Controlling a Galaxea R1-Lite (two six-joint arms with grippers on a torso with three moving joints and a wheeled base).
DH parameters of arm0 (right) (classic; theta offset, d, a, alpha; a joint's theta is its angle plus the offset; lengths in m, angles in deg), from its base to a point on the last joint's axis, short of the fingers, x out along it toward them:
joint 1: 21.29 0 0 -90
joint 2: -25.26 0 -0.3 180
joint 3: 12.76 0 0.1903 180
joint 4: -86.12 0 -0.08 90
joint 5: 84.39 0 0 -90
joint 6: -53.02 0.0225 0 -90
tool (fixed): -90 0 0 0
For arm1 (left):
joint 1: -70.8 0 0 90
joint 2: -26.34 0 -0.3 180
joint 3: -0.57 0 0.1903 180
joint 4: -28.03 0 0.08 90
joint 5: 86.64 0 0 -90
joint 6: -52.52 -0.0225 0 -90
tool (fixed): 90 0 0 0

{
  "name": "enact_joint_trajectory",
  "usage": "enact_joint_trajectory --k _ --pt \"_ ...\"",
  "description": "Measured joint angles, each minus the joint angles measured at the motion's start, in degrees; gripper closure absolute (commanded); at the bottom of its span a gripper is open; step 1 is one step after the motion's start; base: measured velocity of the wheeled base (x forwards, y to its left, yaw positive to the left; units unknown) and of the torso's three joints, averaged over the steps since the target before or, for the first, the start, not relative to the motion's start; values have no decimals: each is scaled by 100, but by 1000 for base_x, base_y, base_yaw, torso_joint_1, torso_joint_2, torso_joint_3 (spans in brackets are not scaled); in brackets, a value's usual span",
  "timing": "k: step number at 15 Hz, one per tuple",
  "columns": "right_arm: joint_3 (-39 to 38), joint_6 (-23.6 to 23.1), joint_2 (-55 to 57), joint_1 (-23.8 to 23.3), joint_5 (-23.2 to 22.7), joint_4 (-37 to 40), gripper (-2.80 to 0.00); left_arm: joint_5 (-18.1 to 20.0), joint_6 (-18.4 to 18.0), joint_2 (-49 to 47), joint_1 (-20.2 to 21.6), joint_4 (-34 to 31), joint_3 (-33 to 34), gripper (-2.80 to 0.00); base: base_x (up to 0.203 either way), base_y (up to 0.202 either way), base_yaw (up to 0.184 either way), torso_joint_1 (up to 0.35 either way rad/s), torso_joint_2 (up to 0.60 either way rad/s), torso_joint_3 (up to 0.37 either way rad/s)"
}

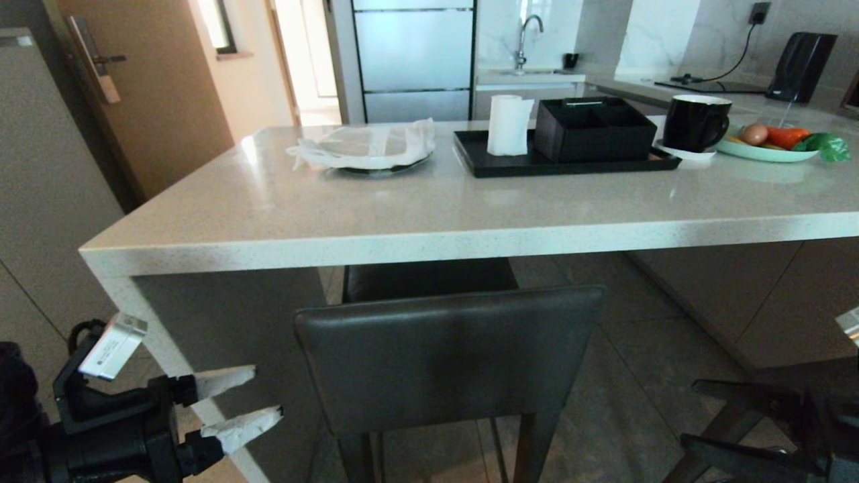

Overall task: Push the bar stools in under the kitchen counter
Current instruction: Pull the gray chair out from under the dining table

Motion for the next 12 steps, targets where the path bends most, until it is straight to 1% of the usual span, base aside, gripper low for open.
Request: enact_joint_trajectory --k 2,4,5,6,10,12 --pt "0 -160 436 83 -39 -84 -280 209 -66 -878 104 967 67 -280 0 0 0 0 0 0" --pt "0 -251 888 111 -52 -433 -280 290 -97 -1655 114 1863 84 -280 0 0 0 0 0 0" --pt "0 -278 1147 117 -68 -674 -280 306 -102 -1958 41 2196 64 -280 0 0 0 0 0 0" --pt "0 -299 1425 122 -113 -945 -280 312 -102 -2182 -61 2361 25 -280 0 0 0 0 0 0" --pt "-50 -304 2445 114 -483 -2268 -280 283 -110 -2661 -338 2400 -154 -280 0 0 0 0 0 0" --pt "-94 -317 2797 101 -611 -2494 -280 262 -116 -2786 -443 2401 -243 -280 0 0 0 0 0 0"
